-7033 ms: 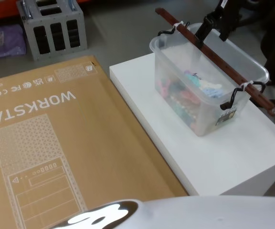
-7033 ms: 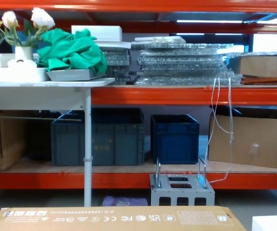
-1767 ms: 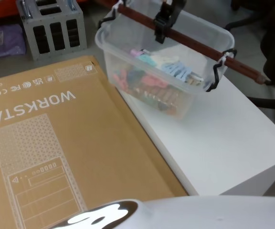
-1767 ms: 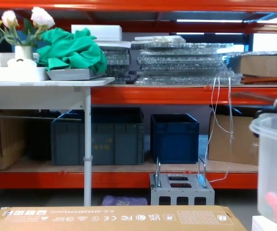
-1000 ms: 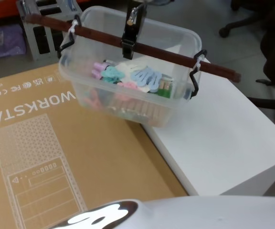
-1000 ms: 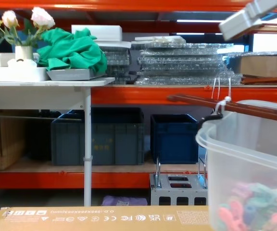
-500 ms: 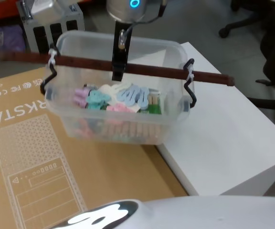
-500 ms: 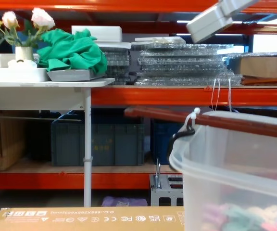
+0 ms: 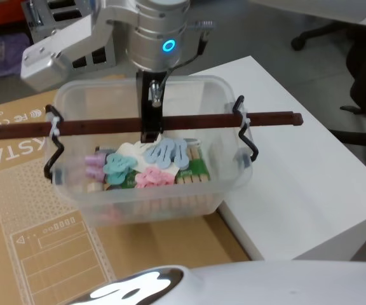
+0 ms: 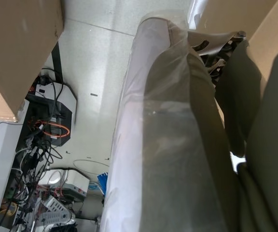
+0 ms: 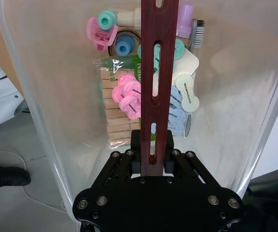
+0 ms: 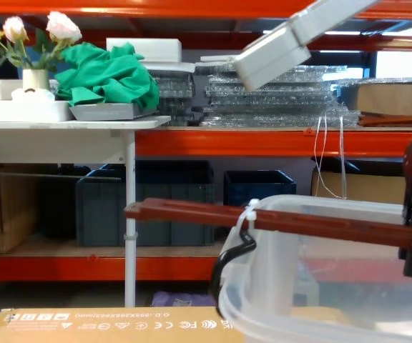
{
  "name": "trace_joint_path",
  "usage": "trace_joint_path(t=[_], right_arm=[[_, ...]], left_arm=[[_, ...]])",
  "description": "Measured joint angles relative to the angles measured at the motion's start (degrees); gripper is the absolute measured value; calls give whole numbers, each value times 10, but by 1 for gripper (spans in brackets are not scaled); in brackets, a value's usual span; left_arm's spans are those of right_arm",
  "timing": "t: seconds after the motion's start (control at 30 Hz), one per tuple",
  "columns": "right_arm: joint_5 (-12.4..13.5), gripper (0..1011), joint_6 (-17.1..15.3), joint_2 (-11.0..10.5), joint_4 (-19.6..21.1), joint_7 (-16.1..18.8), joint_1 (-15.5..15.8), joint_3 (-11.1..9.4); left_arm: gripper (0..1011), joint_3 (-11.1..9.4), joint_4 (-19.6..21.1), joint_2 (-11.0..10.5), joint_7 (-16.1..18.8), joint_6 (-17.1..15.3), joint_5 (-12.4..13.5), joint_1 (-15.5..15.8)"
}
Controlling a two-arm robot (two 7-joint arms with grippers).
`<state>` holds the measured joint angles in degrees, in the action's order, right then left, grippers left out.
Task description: Use one hand to grasp the basket and place it at the designated location.
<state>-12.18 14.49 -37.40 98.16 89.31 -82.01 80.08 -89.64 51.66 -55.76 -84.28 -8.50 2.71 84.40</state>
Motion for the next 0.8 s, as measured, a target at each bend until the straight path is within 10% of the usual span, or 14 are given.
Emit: trace_joint_path(t=[0.8], right_arm=[[-9, 237, 51, 47, 21, -50, 5, 44]], left_arm=[[0, 0, 0, 0, 0, 0, 0, 0]])
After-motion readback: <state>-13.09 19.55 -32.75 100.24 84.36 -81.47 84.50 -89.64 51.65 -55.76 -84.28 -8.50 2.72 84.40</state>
